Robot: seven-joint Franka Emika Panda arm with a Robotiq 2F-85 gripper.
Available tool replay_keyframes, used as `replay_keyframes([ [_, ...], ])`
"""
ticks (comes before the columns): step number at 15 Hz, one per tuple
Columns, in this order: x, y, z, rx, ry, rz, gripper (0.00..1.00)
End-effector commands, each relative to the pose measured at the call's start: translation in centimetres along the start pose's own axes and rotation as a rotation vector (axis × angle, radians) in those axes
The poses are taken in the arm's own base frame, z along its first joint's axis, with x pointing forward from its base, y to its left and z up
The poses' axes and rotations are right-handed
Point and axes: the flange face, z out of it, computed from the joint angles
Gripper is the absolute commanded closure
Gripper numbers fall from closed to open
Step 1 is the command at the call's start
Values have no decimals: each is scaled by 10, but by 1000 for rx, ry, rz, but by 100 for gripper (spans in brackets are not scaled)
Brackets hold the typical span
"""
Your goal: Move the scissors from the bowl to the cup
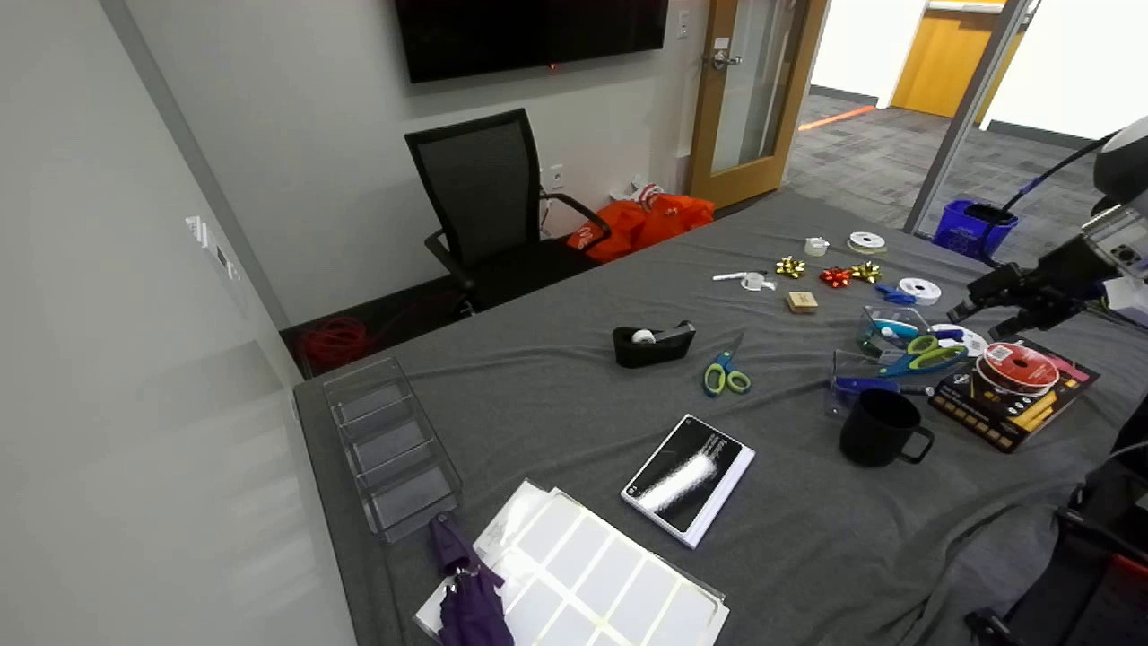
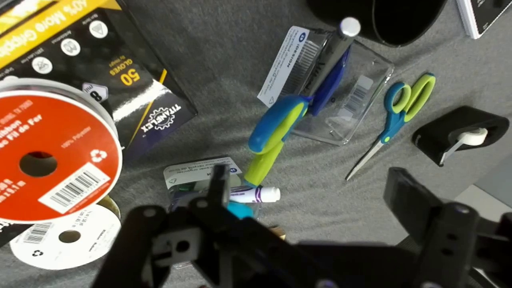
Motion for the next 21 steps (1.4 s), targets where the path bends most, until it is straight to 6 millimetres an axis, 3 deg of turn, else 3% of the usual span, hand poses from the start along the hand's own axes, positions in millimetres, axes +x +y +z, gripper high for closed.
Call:
replay_keyframes([
  [1,-3,0,-3,71,14,26,0],
  [13,-13,24,27,123,58,73,0],
  [21,-17,29,75,160,66,86,0],
])
